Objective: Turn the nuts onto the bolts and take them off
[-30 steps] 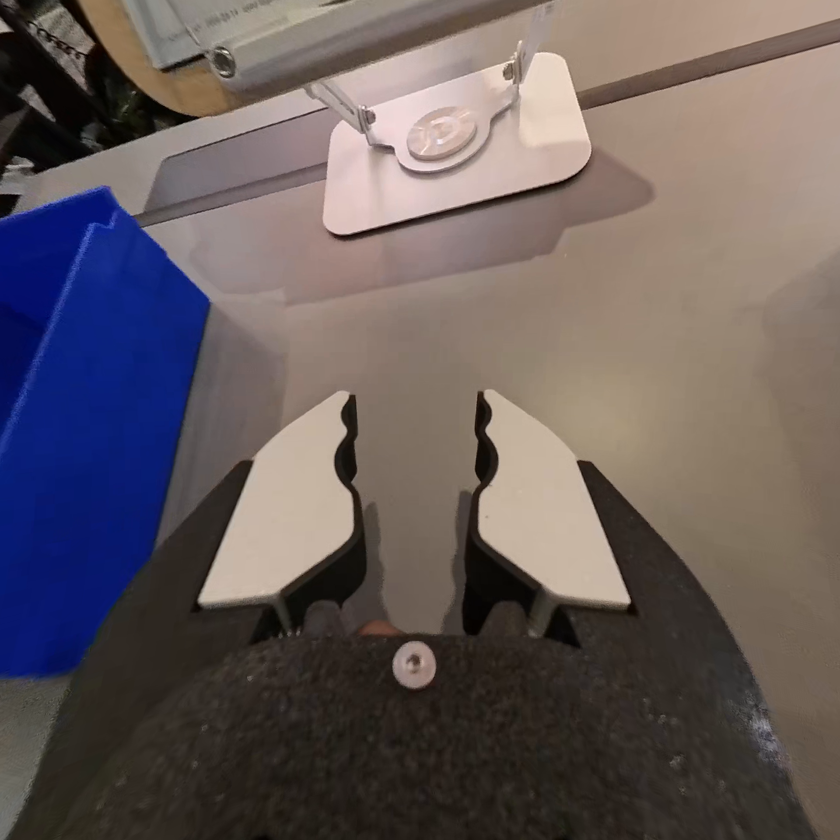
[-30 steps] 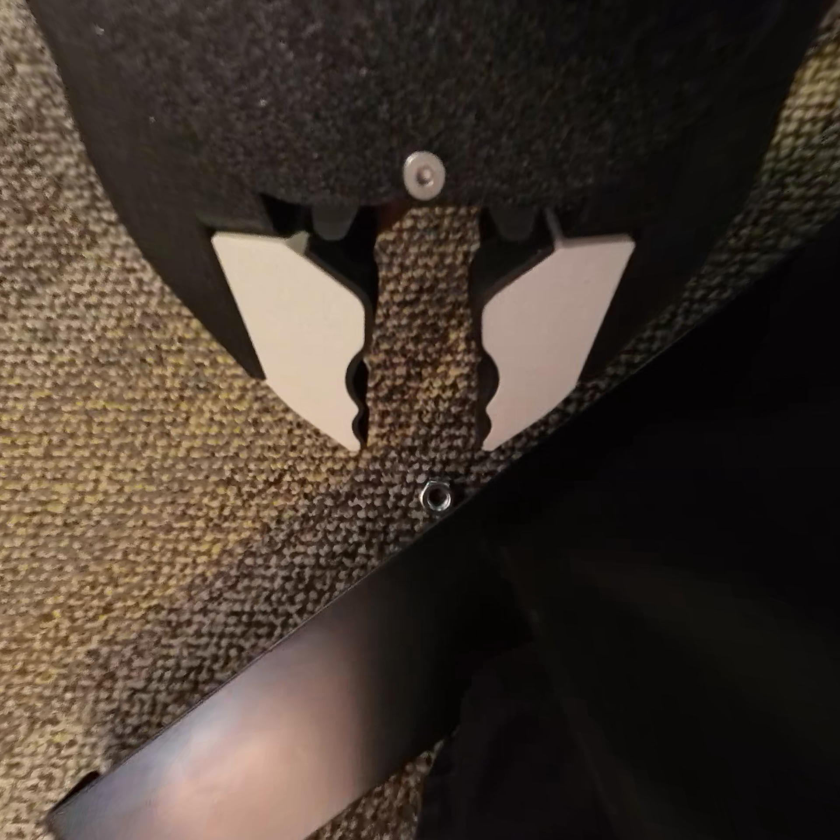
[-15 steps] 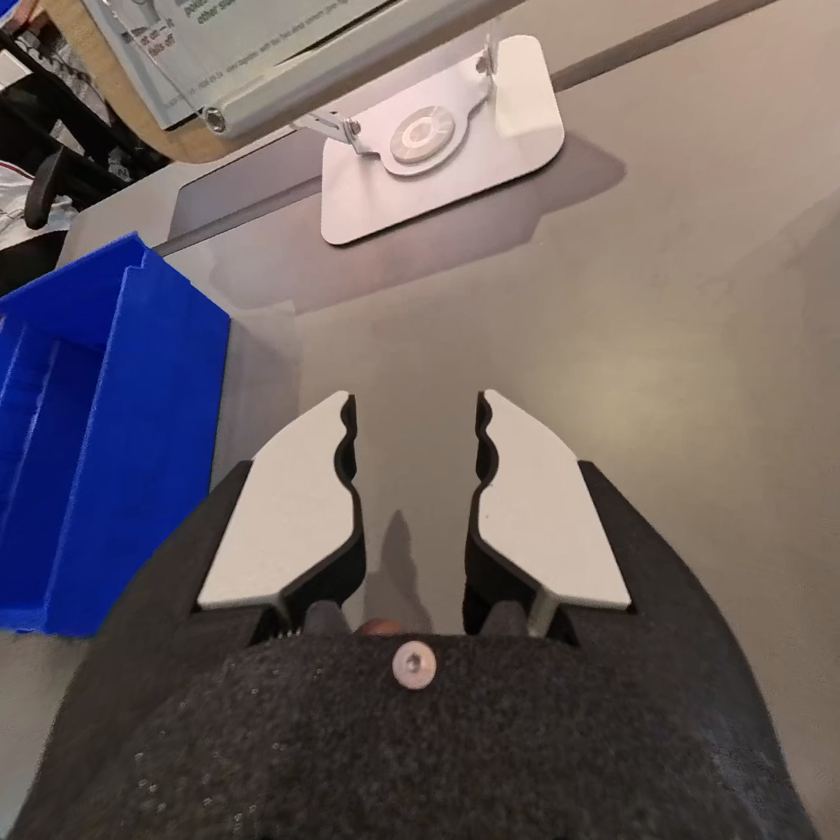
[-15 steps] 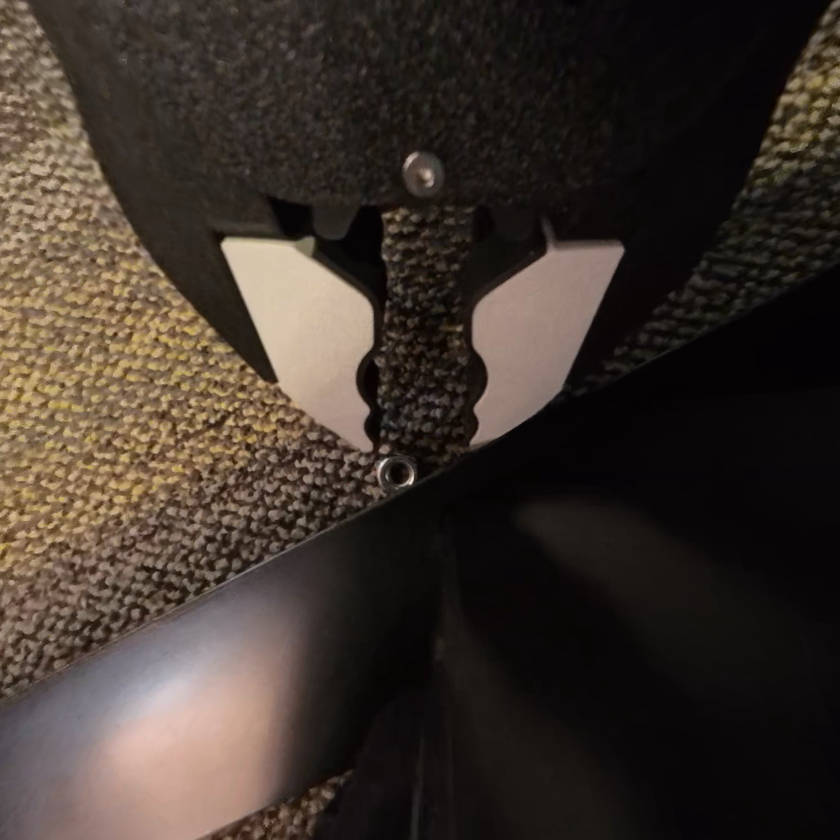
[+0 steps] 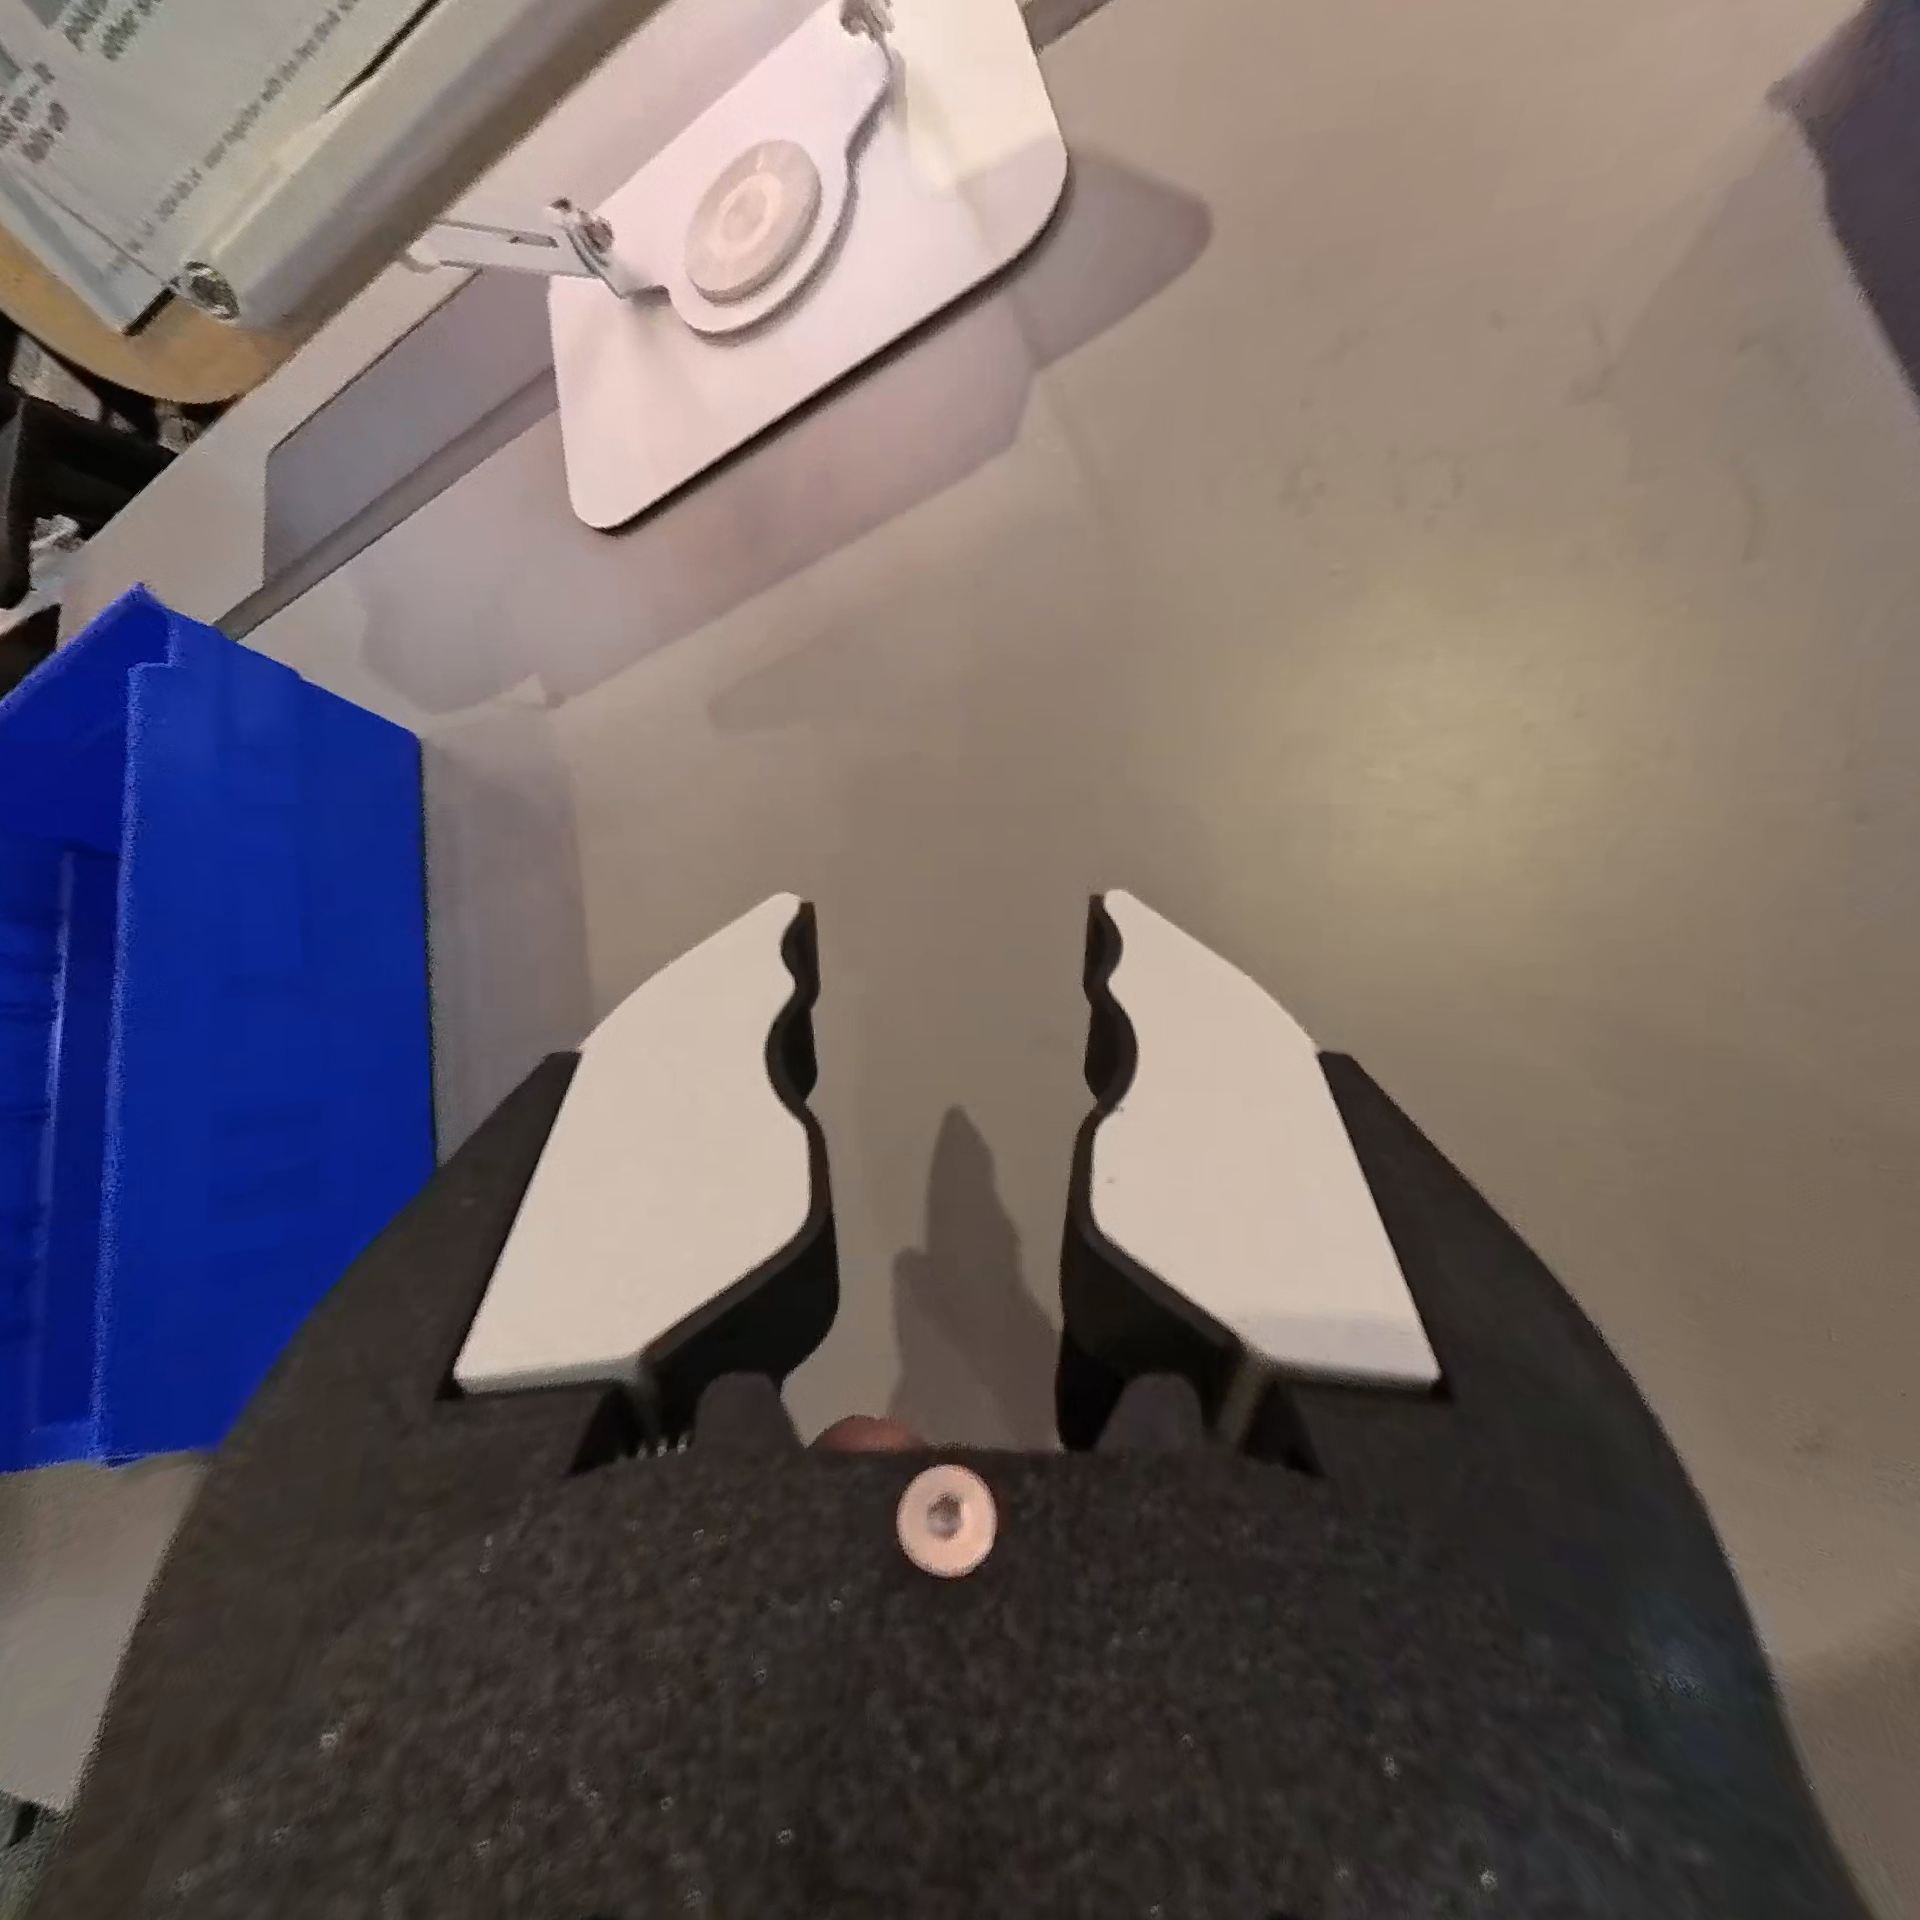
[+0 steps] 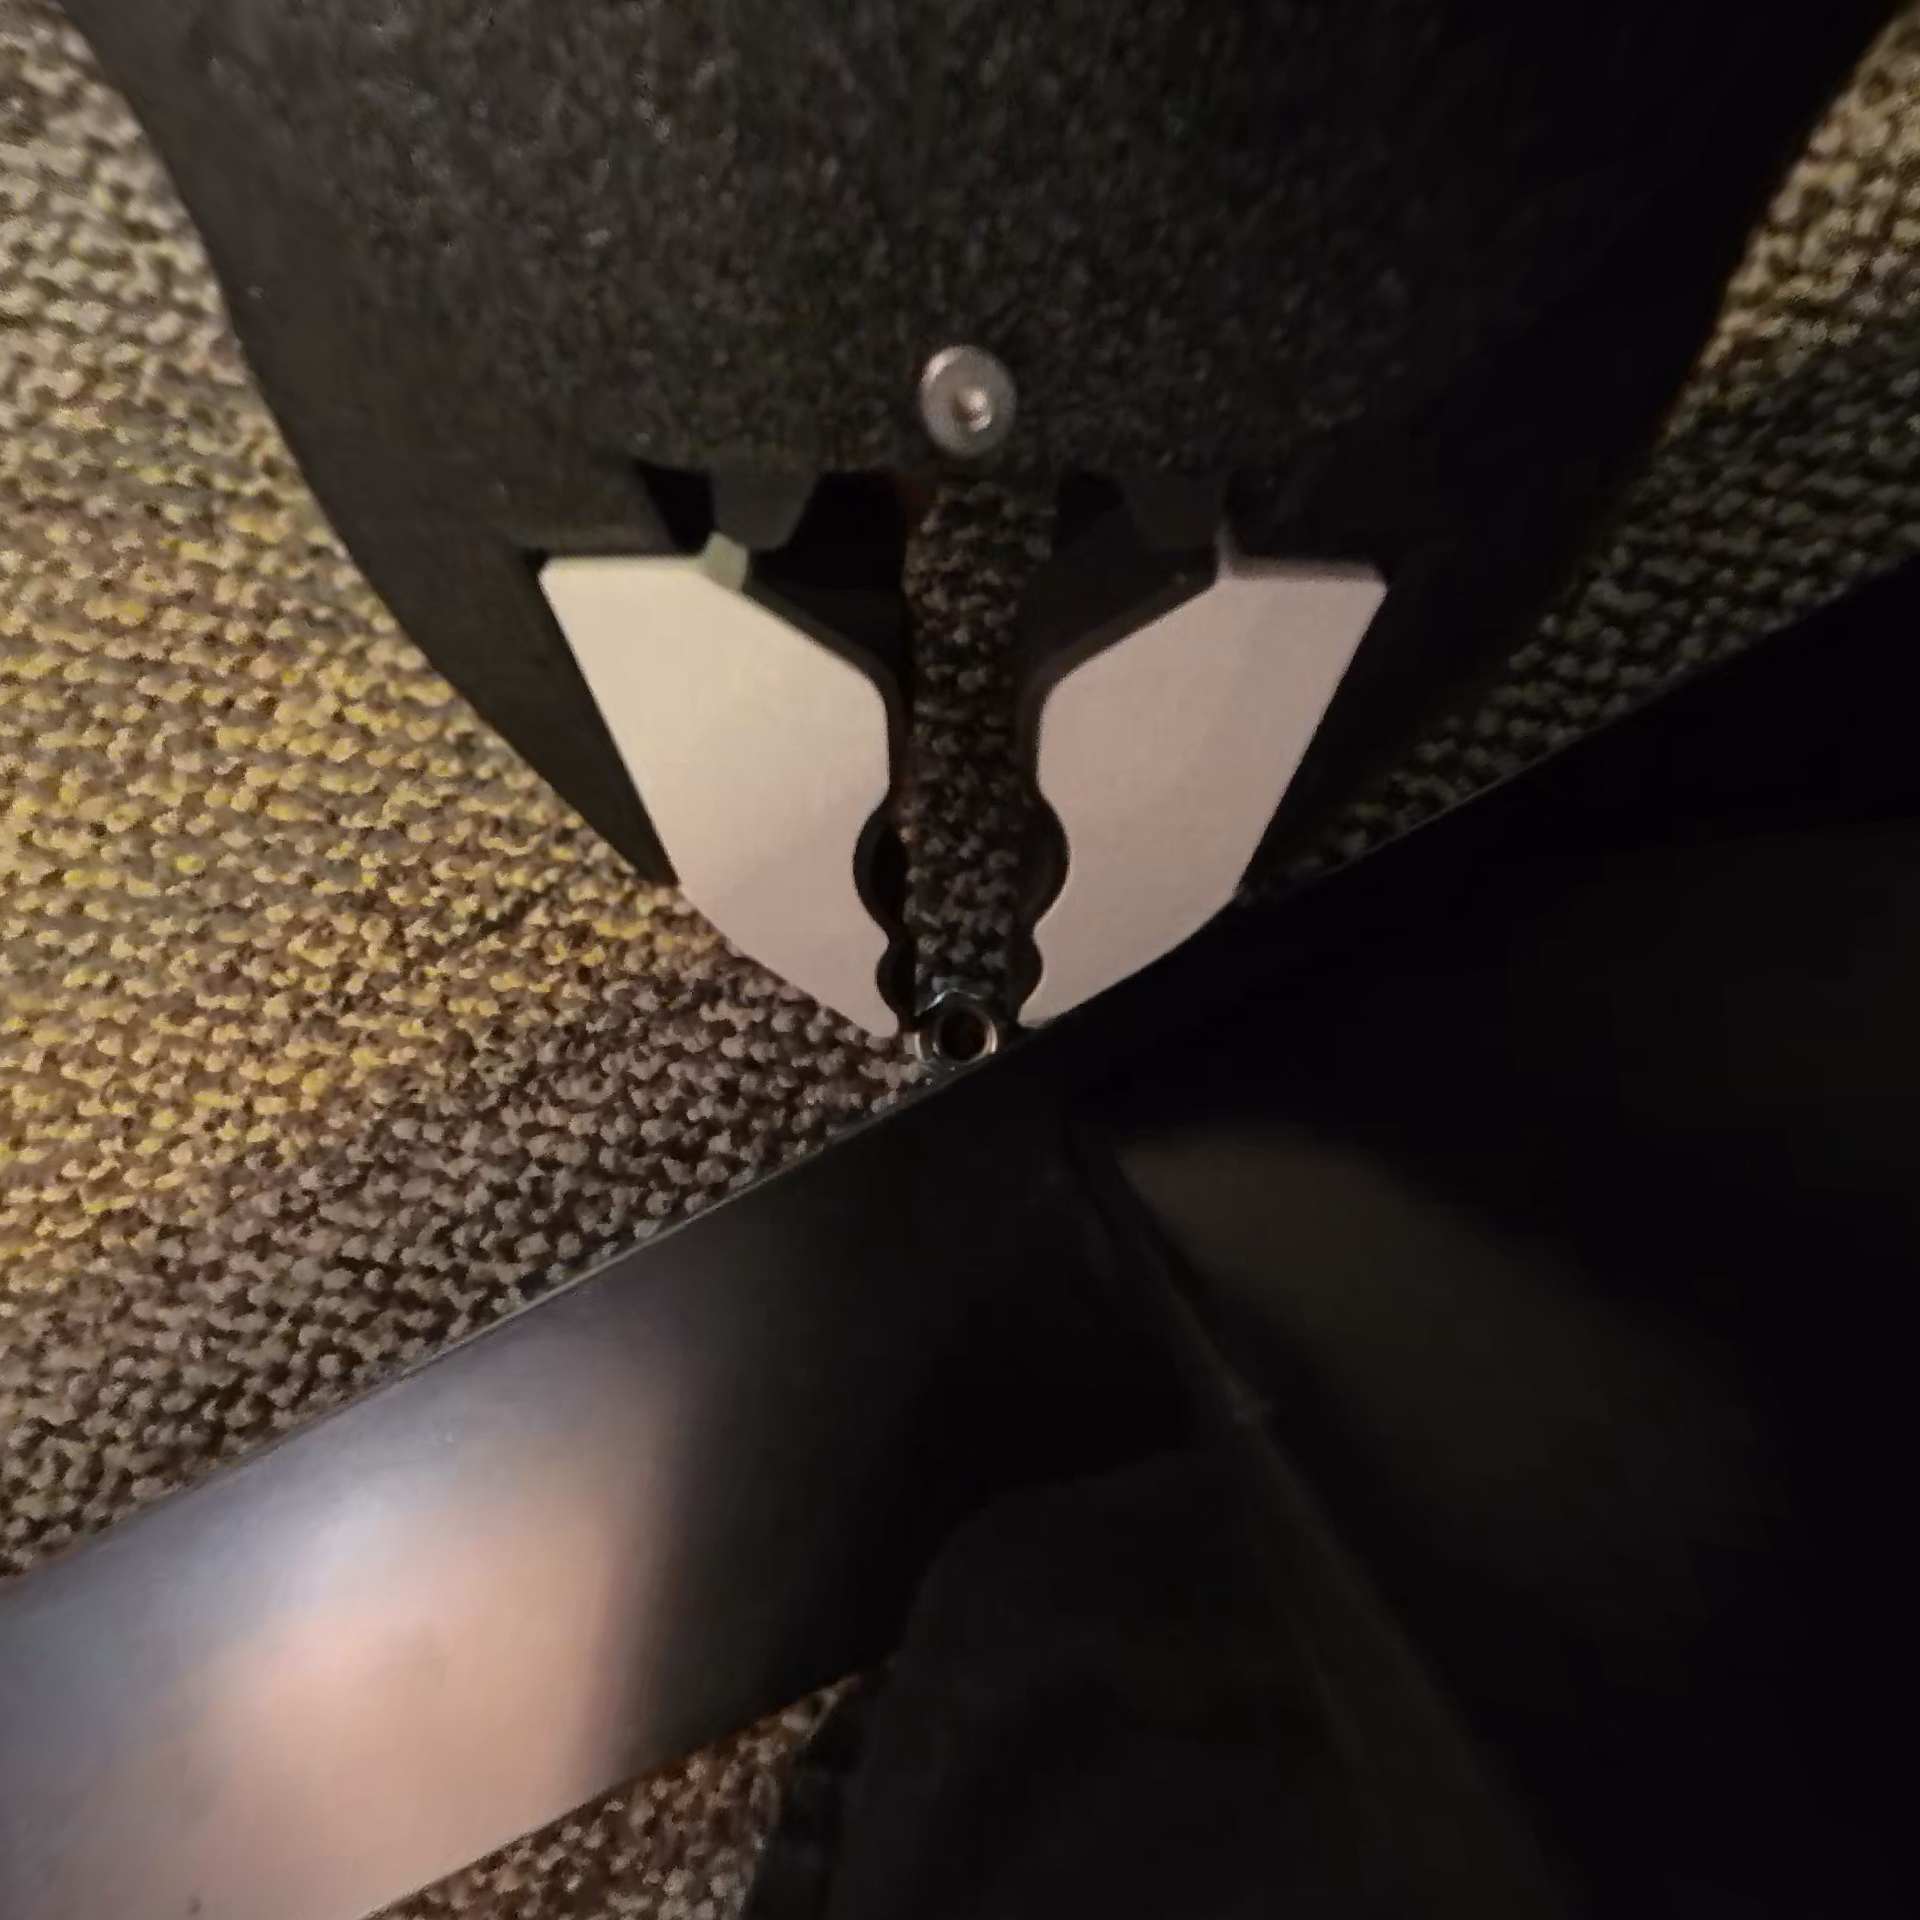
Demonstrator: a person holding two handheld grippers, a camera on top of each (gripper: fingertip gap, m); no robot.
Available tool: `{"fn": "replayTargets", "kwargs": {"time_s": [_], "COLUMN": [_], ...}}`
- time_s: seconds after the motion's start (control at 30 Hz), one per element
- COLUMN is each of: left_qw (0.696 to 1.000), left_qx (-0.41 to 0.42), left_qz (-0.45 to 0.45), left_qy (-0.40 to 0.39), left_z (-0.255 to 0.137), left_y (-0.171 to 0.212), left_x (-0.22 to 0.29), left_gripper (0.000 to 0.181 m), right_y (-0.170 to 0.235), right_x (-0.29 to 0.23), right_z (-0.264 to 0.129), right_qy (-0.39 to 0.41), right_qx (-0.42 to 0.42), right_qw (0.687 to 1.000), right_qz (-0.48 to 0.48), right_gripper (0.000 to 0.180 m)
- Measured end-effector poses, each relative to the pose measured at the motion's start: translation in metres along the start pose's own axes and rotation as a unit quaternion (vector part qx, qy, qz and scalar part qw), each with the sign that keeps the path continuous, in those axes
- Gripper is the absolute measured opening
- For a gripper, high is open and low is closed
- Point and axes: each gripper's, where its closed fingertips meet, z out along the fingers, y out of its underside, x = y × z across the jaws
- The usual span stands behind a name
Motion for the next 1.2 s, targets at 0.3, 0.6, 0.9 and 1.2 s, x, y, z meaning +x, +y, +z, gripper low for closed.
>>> {"fn": "replayTargets", "kwargs": {"time_s": [0.3, 0.6, 0.9, 1.2], "left_qw": [0.999, 0.999, 0.998, 0.998], "left_qx": [-0.027, -0.041, -0.056, -0.054], "left_qz": [0.015, -0.02, -0.012, -0.009], "left_qy": [0.008, 0.027, 0.03, 0.023], "left_z": [0.006, 0.021, 0.023, 0.012], "left_y": [0.025, 0.041, 0.045, 0.043], "left_x": [0.01, 0.011, 0.015, 0.016], "left_gripper": [0.048, 0.048, 0.048, 0.047], "right_y": [0.006, 0.033, 0.006, 0.005], "right_x": [0.005, -0.01, 0.019, 0.016], "right_z": [-0.008, -0.039, -0.011, 0.0], "right_qy": [0.08, 0.077, 0.072, 0.111], "right_qx": [0.025, 0.068, 0.054, 0.044], "right_qw": [0.996, 0.991, 0.986, 0.988], "right_qz": [0.001, 0.086, 0.139, 0.102], "right_gripper": [0.0, 0.03, 0.037, 0.018]}}
